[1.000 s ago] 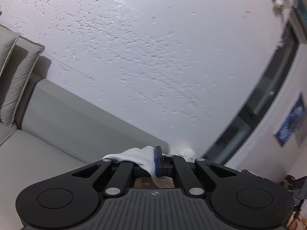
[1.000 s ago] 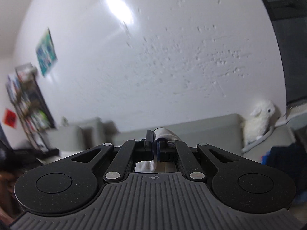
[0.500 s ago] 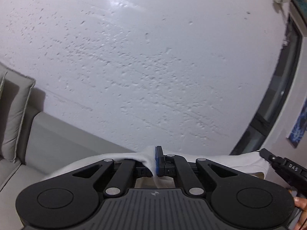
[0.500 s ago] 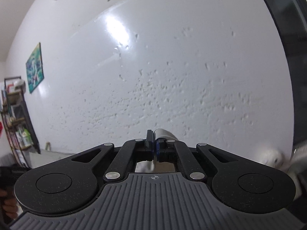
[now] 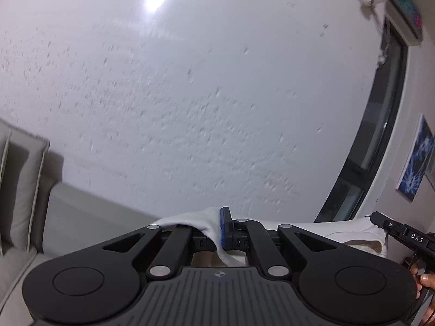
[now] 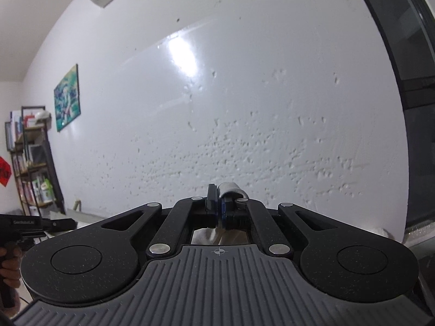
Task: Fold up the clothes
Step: 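Lift the shirt high with both grippers, holding it spread between them, then lower the white shirt flat onto the sofa and open both grippers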
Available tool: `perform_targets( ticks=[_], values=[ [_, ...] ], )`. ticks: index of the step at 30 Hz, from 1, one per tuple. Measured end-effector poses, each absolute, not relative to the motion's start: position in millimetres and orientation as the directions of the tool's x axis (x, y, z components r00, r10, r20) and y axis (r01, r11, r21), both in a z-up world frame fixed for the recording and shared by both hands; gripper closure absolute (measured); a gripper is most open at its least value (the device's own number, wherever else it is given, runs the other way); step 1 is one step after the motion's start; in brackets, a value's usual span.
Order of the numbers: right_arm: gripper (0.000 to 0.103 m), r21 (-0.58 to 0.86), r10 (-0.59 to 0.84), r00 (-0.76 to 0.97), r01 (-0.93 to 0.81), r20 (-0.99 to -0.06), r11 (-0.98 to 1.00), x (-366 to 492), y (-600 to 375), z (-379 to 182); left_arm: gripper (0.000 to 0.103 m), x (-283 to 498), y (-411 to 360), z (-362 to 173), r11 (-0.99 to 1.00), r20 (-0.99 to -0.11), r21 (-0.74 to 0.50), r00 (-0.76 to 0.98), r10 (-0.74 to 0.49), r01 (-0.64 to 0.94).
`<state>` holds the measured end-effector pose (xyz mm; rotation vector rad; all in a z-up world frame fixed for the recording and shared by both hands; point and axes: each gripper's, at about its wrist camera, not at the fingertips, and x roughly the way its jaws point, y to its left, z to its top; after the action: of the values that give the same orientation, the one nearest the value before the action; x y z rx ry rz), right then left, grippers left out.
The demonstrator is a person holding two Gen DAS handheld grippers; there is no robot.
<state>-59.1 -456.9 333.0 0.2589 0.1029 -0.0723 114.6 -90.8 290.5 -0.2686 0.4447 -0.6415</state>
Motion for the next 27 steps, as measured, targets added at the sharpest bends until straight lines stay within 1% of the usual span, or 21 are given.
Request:
perform_targets(
  ticks=[3,4,6,8,9,11,14,17,20,22,25,27],
  values=[
    [0.101,0.238,-0.073,0.976,0.122,-0.206,0.964,-21.7,-456.2,304.8,0.101,163.6,-108.7,252.0,0.790,-0.382,-0.395,0.698,-0.606,0.469],
    [0.101,0.234,-0.082,0.969,0.138,-0.232,0.962,-3.7,-457.1,292.4,0.101,173.8,-113.1,245.8,0.798,-0.389,-0.395,0.704,-0.594,0.455],
    [0.101,0.237,-0.096,0.962,0.159,-0.255,0.958,22.3,-459.9,274.7,0.101,194.7,-123.1,236.3,0.812,-0.384,-0.394,0.725,-0.572,0.431],
    [0.101,0.256,-0.107,0.961,0.174,-0.256,0.951,46.6,-467.4,264.1,0.101,203.9,-127.7,240.4,0.818,-0.353,-0.392,0.752,-0.557,0.422],
    [0.101,0.261,-0.112,0.961,0.179,-0.251,0.949,55.3,-469.9,261.6,0.101,205.5,-128.3,247.1,0.818,-0.318,-0.388,0.771,-0.552,0.426],
    [0.101,0.243,-0.126,0.968,0.178,-0.215,0.954,64.8,-471.2,266.8,0.101,198.5,-125.2,259.4,0.816,-0.280,-0.383,0.787,-0.549,0.433],
    [0.101,0.228,-0.123,0.975,0.163,-0.183,0.960,59.2,-474.4,273.9,0.101,181.9,-119.1,259.7,0.819,-0.274,-0.368,0.791,-0.547,0.440],
    [0.101,0.221,-0.111,0.972,0.157,-0.205,0.963,47.6,-467.8,263.7,0.101,158.7,-112.0,237.8,0.832,-0.309,-0.346,0.785,-0.537,0.433],
    [0.101,0.227,-0.093,0.960,0.155,-0.263,0.962,22.4,-455.7,229.3,0.101,129.2,-106.8,189.2,0.858,-0.386,-0.313,0.771,-0.507,0.408],
    [0.101,0.231,-0.076,0.947,0.154,-0.312,0.961,7.1,-447.0,197.8,0.101,112.1,-100.4,136.0,0.876,-0.479,-0.317,0.736,-0.478,0.363],
    [0.101,0.241,-0.044,0.887,0.172,-0.461,0.955,-24.1,-428.9,107.2,0.101,94.3,-90.5,49.2,0.903,-0.640,-0.344,0.638,-0.427,0.260],
    [0.101,0.259,-0.024,0.824,0.205,-0.566,0.944,-39.3,-418.3,43.1,0.101,82.7,-85.2,-10.9,0.929,-0.742,-0.323,0.560,-0.368,0.181]
  ],
)
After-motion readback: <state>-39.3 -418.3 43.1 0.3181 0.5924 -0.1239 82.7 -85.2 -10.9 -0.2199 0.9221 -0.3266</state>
